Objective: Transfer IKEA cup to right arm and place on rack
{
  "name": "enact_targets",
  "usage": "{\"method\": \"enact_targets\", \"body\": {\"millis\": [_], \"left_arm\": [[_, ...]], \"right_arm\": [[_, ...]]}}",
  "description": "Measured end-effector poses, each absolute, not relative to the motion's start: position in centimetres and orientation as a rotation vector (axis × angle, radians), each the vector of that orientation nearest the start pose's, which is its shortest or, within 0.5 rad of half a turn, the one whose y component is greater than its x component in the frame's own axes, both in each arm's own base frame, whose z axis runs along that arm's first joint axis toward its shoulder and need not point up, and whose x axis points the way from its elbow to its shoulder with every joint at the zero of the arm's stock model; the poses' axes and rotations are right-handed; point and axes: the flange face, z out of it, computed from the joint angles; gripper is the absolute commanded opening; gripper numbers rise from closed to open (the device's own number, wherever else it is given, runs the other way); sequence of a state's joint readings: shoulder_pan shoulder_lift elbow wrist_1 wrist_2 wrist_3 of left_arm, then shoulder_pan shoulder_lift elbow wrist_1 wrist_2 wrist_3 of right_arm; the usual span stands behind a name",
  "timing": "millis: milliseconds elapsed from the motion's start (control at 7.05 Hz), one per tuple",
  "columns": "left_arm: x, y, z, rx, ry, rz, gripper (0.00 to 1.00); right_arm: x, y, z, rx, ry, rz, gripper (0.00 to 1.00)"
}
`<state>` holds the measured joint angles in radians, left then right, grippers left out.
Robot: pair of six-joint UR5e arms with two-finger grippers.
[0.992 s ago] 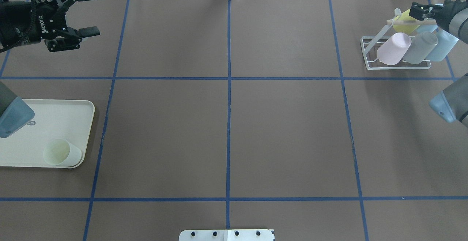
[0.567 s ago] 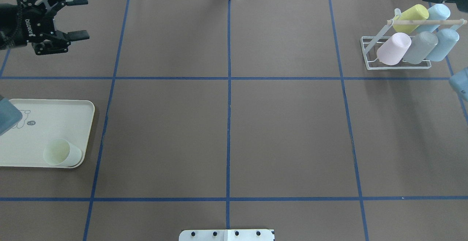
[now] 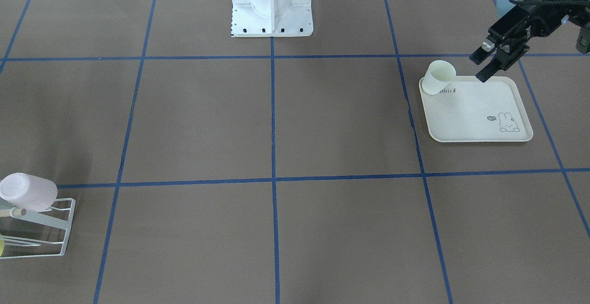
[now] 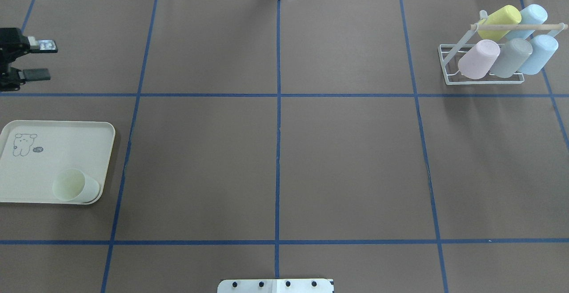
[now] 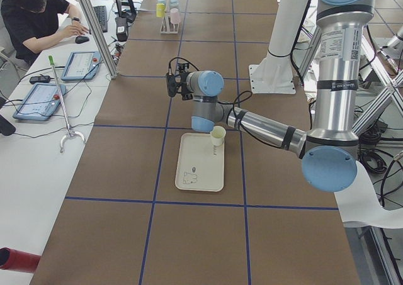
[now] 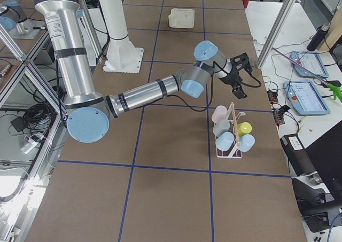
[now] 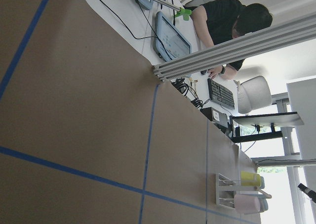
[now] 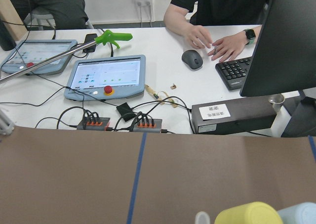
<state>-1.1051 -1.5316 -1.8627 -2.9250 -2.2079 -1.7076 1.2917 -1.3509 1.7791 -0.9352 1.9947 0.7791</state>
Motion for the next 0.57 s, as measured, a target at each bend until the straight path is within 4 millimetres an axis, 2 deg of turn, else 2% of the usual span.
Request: {"method": "enact_targets", "body": {"millis": [142,284,425,567], "left_arm": [[12.6,-41.5,40.7,0.277,1.538,-0.413,1.00],[12.5,-40.1,42.9,0.277,1.481,-0.369,1.00],[13.2,-38.5,44.9,0.265,1.433,-0.313,1.00],[14.8,-37.1,46.2,0.233,1.404,-0.261,0.99]], "right_arm": [[-7.7,-56.9,35.7,0.659,-0.920,0.180,1.00],[-8.6,-56.1,35.3,0.607,-0.975,0.138,1.00],[-9.5,-55.5,35.1,0.567,-1.017,0.101,1.00],[-10.3,-55.0,35.2,0.533,-1.046,0.073,1.00]]}}
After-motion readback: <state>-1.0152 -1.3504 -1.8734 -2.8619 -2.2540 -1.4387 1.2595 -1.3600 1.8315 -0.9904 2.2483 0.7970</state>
